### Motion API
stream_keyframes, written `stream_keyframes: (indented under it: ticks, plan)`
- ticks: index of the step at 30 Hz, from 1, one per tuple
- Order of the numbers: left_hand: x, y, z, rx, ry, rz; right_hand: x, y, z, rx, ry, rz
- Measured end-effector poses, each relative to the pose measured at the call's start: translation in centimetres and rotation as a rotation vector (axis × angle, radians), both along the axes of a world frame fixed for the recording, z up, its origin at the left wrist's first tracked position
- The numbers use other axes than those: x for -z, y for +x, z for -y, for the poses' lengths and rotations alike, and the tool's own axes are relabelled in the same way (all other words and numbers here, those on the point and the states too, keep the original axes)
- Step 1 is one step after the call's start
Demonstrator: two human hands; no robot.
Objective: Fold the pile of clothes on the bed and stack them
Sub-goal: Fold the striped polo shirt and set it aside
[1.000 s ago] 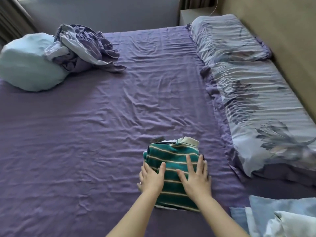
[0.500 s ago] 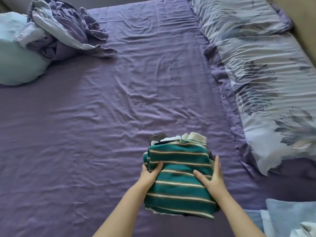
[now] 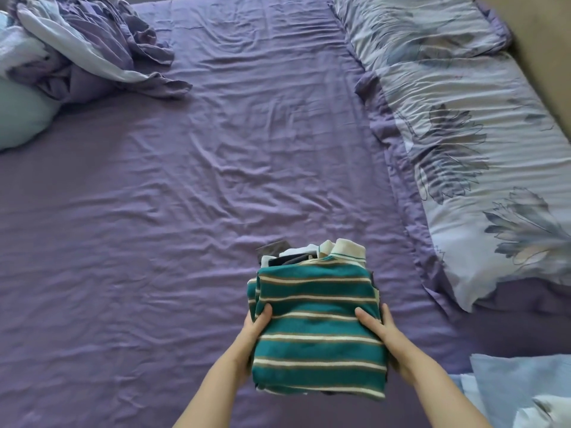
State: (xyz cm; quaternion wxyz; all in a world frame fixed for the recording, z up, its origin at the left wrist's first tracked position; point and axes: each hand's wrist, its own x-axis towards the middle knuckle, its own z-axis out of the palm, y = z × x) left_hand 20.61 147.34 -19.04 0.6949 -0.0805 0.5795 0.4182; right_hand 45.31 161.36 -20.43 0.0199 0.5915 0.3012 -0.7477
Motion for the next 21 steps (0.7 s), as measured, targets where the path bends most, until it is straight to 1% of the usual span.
stream_keyframes:
  ticks: [2,4,6,9,12,15,18,21]
  plan:
    - [-0.5,-0.2,-0.2,0.006,-0.019,0.063,-0.4,-0.2,-0.1,0.061,-0.067,-0.004]
    - [-1.2,-0.5,-0.3,0.015,-0.048,0.124,-1.5,-0.8,0.1,0.108,-0.186,-0.064]
    - [-2.1,-0.6,-0.2,0.012,-0.051,0.156,-2.1,-0.8,1.0,0.139,-0.246,-0.122]
    - [-3.7,-0.1,0.5,0.023,-0.024,0.149,-2.7,-0.3,2.8,0.204,-0.219,-0.133]
    - [-5.9,0.5,1.5,0.064,-0.001,0.126,-4.9,0.4,4.3,0.23,-0.191,-0.14]
    - [-8.5,1.2,2.4,0.122,0.033,0.094,-8.1,1.2,5.0,0.225,-0.128,-0.17]
    - [-11.9,2.1,3.1,0.131,0.089,0.083,-11.8,2.4,5.7,0.227,-0.059,-0.177]
    - [-15.1,3.3,3.6,0.142,0.16,0.011,-16.0,3.5,7.0,0.246,-0.002,-0.215]
